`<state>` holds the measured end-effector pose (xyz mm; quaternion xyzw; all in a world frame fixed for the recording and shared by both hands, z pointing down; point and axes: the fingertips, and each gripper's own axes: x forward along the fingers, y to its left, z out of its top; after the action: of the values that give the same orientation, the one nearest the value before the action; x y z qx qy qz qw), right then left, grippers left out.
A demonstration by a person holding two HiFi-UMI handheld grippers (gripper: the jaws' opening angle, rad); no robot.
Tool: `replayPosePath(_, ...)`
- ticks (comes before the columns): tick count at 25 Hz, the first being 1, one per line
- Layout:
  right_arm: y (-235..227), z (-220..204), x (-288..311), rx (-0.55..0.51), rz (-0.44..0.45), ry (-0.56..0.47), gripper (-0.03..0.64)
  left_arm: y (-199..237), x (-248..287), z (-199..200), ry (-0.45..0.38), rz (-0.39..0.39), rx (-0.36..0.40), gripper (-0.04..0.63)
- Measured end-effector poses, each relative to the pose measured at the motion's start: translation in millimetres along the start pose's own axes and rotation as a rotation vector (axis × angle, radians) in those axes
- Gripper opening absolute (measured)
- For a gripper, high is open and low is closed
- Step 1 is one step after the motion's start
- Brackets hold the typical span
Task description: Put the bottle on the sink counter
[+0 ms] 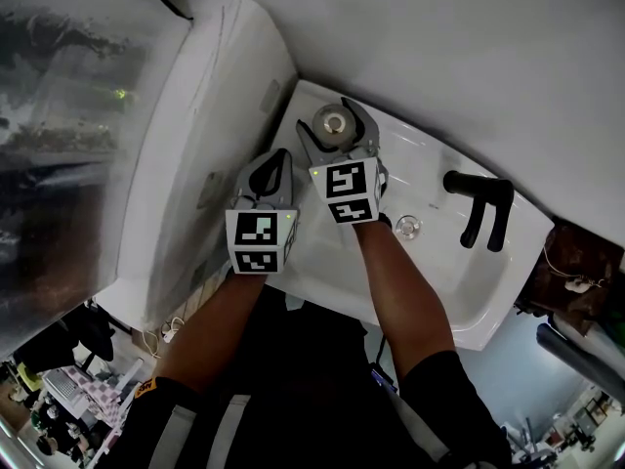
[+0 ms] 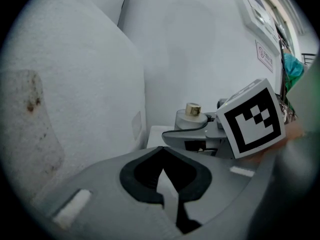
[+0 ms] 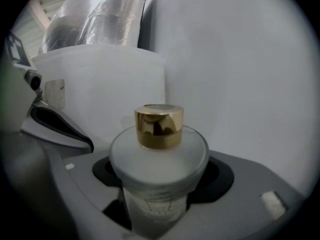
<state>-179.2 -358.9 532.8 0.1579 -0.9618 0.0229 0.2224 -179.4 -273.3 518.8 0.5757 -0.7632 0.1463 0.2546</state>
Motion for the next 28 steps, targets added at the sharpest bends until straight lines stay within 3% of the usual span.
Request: replayPosePath(28, 2.4, -13.4, 11.8, -0.022, -0.035, 0.140, 0.339, 2.4, -3.1, 12.7, -0.024, -0.015, 0.006, 0.002)
